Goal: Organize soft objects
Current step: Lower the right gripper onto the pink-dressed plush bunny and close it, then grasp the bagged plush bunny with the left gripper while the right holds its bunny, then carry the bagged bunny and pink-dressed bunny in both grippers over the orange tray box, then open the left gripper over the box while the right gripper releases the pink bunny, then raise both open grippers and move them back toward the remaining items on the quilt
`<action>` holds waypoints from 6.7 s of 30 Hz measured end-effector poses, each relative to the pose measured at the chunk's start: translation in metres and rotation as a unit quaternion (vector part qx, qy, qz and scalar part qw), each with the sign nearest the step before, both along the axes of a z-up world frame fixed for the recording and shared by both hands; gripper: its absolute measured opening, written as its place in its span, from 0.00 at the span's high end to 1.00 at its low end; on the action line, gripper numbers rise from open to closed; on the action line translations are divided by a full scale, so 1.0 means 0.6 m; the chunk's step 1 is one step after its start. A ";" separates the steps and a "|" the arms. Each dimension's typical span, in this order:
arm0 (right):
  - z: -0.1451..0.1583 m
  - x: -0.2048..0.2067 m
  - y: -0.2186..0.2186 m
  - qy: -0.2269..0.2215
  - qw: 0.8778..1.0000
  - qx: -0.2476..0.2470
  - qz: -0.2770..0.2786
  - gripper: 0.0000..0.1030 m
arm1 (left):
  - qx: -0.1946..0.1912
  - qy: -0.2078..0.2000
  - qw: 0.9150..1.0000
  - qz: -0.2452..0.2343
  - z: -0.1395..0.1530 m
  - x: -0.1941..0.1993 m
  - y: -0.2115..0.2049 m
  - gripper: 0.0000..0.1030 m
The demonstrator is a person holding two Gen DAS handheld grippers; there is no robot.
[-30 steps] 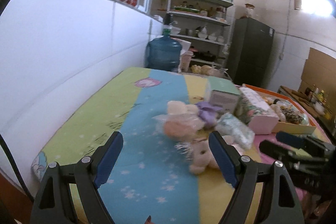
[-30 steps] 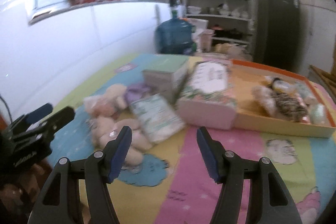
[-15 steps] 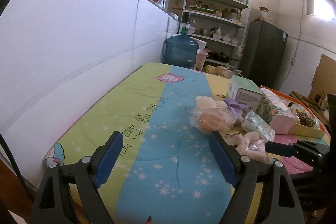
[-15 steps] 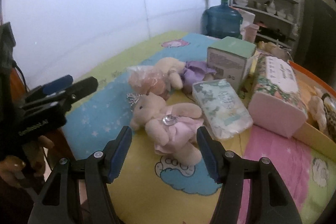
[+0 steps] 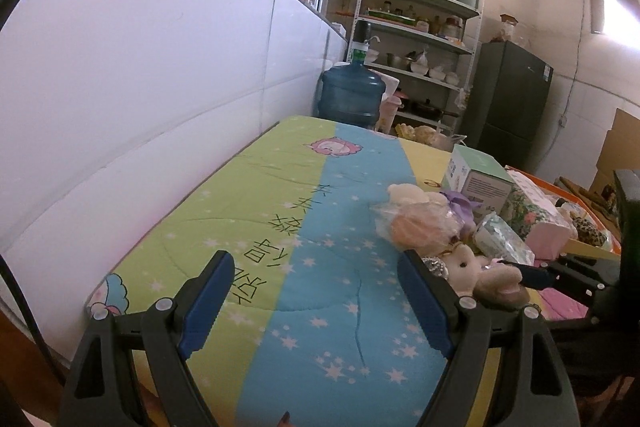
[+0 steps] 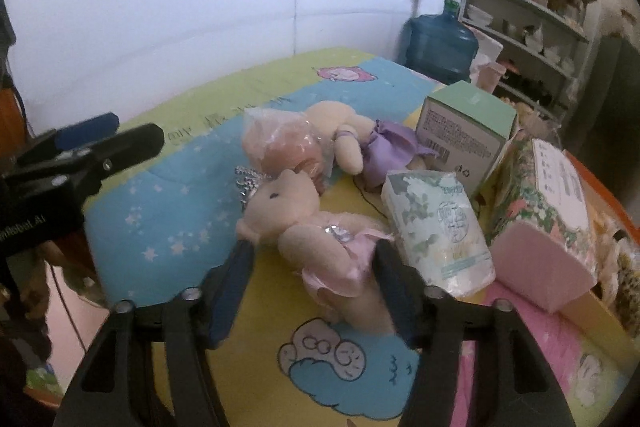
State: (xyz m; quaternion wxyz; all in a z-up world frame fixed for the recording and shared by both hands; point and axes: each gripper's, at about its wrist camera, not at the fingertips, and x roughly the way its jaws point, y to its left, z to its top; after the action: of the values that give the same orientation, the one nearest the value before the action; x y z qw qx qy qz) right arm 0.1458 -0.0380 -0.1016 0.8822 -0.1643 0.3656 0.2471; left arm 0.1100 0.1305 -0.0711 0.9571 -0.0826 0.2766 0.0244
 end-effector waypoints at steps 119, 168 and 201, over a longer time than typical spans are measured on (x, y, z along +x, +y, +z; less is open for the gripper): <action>0.152 0.008 -0.587 -0.122 0.942 0.130 -0.285 0.69 | 0.015 -0.013 0.969 -0.248 0.114 0.226 -0.595 0.47; 0.058 0.146 -0.622 -0.027 0.943 0.120 -0.310 0.59 | 0.010 0.071 0.970 -0.231 0.027 0.323 -0.636 0.34; 0.121 0.065 -0.604 -0.067 0.928 0.164 -0.328 0.47 | 0.013 0.016 0.974 -0.224 0.097 0.243 -0.584 0.23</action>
State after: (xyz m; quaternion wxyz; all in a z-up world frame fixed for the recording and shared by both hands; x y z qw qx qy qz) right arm 0.1851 -0.4006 -0.0289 0.9511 0.0956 0.2935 -0.0111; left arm 0.2561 -0.2202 -0.0127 0.9347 -0.0057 0.3030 -0.1856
